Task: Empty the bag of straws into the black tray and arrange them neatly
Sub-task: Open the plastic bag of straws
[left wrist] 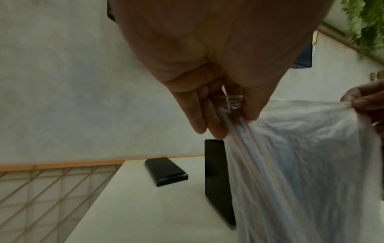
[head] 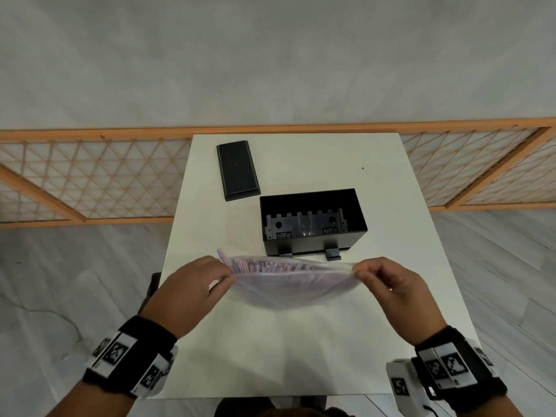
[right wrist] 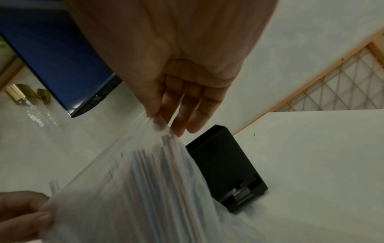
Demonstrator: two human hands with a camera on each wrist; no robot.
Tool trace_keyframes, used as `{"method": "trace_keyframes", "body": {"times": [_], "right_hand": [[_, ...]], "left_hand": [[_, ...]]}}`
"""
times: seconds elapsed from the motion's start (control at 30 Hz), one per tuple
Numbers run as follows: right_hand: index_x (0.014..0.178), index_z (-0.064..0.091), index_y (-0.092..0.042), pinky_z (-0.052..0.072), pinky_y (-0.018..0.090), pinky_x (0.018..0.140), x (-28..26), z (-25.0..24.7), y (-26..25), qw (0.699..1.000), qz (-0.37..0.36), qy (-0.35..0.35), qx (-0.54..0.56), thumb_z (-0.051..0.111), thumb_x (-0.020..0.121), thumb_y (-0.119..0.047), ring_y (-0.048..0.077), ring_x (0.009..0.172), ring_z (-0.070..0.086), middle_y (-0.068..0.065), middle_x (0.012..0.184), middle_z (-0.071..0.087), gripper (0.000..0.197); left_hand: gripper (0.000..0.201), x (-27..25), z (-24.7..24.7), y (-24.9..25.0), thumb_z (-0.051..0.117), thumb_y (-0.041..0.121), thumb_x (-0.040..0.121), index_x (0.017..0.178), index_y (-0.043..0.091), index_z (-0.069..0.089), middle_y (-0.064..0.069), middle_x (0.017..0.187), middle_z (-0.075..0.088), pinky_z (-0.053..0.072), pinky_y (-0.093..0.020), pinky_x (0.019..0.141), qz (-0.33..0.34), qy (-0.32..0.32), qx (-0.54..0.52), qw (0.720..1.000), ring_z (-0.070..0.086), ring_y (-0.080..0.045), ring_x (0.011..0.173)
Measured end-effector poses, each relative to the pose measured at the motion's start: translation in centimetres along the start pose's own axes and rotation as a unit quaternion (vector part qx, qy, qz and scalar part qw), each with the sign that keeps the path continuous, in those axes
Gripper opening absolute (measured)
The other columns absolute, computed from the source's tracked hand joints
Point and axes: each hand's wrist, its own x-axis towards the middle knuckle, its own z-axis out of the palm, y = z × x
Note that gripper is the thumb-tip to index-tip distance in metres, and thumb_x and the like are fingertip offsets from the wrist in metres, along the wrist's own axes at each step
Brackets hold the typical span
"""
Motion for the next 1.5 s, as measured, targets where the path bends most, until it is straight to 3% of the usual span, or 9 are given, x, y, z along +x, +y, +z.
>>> {"method": "trace_keyframes", "body": {"times": [0.2, 0.5, 0.6, 0.77, 0.93, 1.17, 1.27, 1.37, 1.5], "right_hand": [[0.095, 0.08, -0.031, 0.051, 0.016, 0.07, -1.0, 0.4, -1.6, 0.999, -0.016, 0.05, 0.011, 0.074, 0.09, -0.019, 0.007, 0.088, 0.07, -0.023, 0.096, 0.076, 0.014], [0.092, 0.078, -0.024, 0.054, 0.019, 0.073, -1.0, 2.5, -1.9, 0.993, 0.014, 0.08, 0.081, 0.072, 0.092, -0.015, 0.011, 0.083, 0.071, -0.012, 0.09, 0.077, 0.011], [0.088, 0.076, -0.019, 0.052, 0.018, 0.076, -1.0, 3.7, -1.5, 0.989, 0.04, 0.062, 0.126, 0.072, 0.092, -0.008, 0.01, 0.081, 0.069, -0.005, 0.086, 0.076, 0.012], [0.095, 0.068, -0.007, 0.06, 0.038, 0.083, -0.8, 5.4, -0.4, 0.957, 0.143, -0.007, 0.251, 0.058, 0.098, 0.001, 0.022, 0.079, 0.066, 0.008, 0.083, 0.071, 0.013], [0.091, 0.057, -0.009, 0.055, 0.033, 0.068, -0.1, 6.8, -0.9, 0.88, 0.229, -0.055, 0.413, 0.039, 0.098, 0.008, 0.027, 0.077, 0.062, 0.016, 0.083, 0.061, 0.025], [0.109, 0.058, -0.008, 0.053, 0.04, 0.07, 1.3, 9.9, -1.4, 0.834, 0.311, -0.063, 0.451, 0.04, 0.098, 0.001, 0.032, 0.078, 0.061, 0.024, 0.09, 0.063, 0.024], [0.096, 0.06, -0.006, 0.052, 0.043, 0.074, 2.0, 9.9, -1.1, 0.839, 0.321, -0.039, 0.439, 0.046, 0.098, -0.004, 0.03, 0.079, 0.061, 0.018, 0.09, 0.059, 0.014], [0.097, 0.06, -0.008, 0.053, 0.047, 0.082, 2.4, 9.2, -0.5, 0.809, 0.353, -0.059, 0.467, 0.06, 0.096, -0.017, 0.034, 0.087, 0.062, 0.017, 0.09, 0.059, 0.008], [0.119, 0.057, -0.003, 0.047, 0.06, 0.102, 2.1, 8.6, 0.5, 0.778, 0.334, -0.174, 0.502, 0.07, 0.082, -0.016, 0.048, 0.111, 0.059, 0.03, 0.116, 0.06, 0.041]], "left_hand": [[0.008, -1.2, -0.3, 1.8, 0.072, 0.026, 0.094, 0.094, 0.033, 0.075, 0.022, 0.1, 0.063, 0.042, -0.007, 0.079, -0.023, 0.091, -0.02, 0.995, 0.06, 0.005, 0.093], [0.019, -2.5, 0.8, 3.1, 0.081, 0.017, 0.087, 0.082, 0.031, 0.07, 0.02, 0.101, 0.06, 0.043, -0.008, 0.075, -0.034, 0.102, -0.061, 0.992, 0.061, 0.004, 0.097], [0.032, -3.4, 2.3, 2.9, 0.085, 0.029, 0.083, 0.067, 0.027, 0.058, 0.015, 0.102, 0.059, 0.042, -0.007, 0.077, -0.058, 0.101, -0.118, 0.986, 0.062, 0.004, 0.106], [0.055, -5.2, 5.5, 2.2, 0.063, 0.064, 0.09, 0.063, 0.019, 0.045, 0.004, 0.079, 0.049, 0.043, -0.02, 0.067, -0.14, 0.116, -0.216, 0.959, 0.055, -0.015, 0.072], [0.024, -4.8, 8.0, 2.2, 0.076, 0.018, 0.091, 0.092, 0.019, 0.052, 0.004, 0.116, 0.053, 0.051, -0.025, 0.089, -0.226, 0.125, -0.299, 0.919, 0.054, -0.014, 0.122], [0.053, -2.4, 8.9, 3.8, 0.045, -0.017, 0.095, 0.118, 0.03, 0.049, 0.007, 0.139, 0.058, 0.059, -0.044, 0.098, -0.212, 0.044, -0.471, 0.855, 0.063, -0.015, 0.126], [0.054, -1.3, 8.4, 4.0, 0.043, -0.018, 0.095, 0.13, 0.021, 0.051, -0.007, 0.128, 0.064, 0.061, -0.043, 0.092, -0.251, 0.065, -0.511, 0.82, 0.068, -0.023, 0.116], [0.03, -0.7, 8.2, 3.9, 0.049, -0.01, 0.093, 0.11, 0.009, 0.064, -0.014, 0.109, 0.068, 0.063, -0.043, 0.081, -0.325, 0.105, -0.503, 0.794, 0.071, -0.029, 0.099], [0.034, -0.5, 8.1, 3.9, 0.057, 0.013, 0.06, 0.091, 0.007, 0.067, -0.009, 0.086, 0.069, 0.047, -0.035, 0.064, -0.371, 0.073, -0.482, 0.791, 0.063, -0.026, 0.078]]}}
